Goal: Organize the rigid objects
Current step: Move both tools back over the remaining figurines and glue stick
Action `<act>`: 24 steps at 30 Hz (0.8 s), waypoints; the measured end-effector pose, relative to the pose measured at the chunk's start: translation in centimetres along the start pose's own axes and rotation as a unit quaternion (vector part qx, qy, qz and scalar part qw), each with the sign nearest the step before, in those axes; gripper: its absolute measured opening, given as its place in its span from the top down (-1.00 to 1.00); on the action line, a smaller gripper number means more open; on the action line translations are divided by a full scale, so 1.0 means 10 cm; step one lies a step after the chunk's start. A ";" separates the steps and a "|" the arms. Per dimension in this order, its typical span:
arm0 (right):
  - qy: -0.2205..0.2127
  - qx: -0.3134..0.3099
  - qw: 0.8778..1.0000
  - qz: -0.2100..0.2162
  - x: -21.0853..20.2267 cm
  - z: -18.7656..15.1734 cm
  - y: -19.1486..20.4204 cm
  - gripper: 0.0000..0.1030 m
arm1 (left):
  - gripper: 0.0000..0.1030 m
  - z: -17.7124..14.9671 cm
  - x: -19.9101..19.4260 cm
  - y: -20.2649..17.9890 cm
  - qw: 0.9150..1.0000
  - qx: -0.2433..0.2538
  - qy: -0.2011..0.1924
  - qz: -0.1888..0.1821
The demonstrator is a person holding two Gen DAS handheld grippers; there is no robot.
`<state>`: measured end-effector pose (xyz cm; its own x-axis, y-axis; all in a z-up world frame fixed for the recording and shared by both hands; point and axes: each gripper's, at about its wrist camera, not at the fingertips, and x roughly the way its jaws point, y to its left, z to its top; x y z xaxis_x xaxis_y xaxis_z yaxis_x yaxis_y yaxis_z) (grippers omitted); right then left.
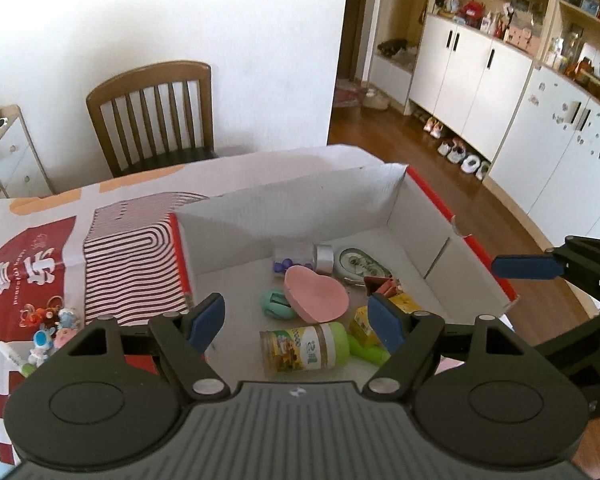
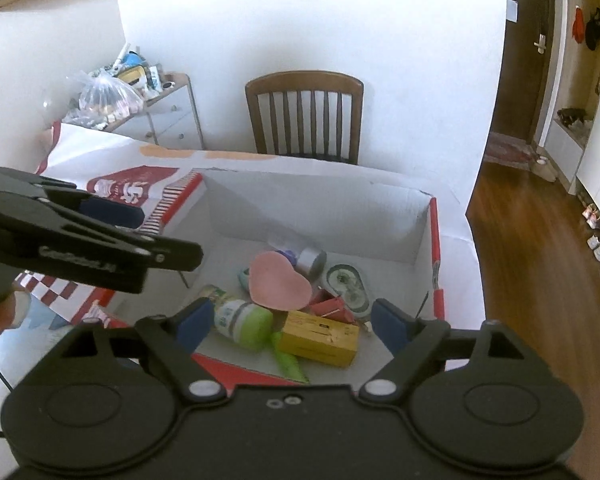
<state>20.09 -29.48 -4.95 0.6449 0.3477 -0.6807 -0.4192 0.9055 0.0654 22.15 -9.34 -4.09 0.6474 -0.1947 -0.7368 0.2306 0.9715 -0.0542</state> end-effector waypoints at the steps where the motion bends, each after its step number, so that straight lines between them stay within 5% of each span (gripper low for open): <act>1: -0.003 0.000 1.000 0.002 -0.03 0.00 0.02 -0.73 | -0.52 -0.02 -0.05 0.02 1.000 -0.001 -0.003 0.000; 11: -0.028 -0.008 0.999 0.030 -0.17 0.07 0.38 -0.95 | -0.65 -0.24 -0.50 0.37 0.999 -0.026 -0.035 0.000; 24: -0.032 -0.008 0.998 0.056 -0.03 0.20 1.11 -0.99 | -0.70 -0.59 -0.84 1.14 0.997 -0.059 -0.045 0.021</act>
<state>16.52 -19.05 -2.55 0.6325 0.4613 -0.6222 -0.5004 0.8565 0.1264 15.05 4.19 -2.53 0.7181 -0.1601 -0.6773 0.1182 0.9871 -0.1080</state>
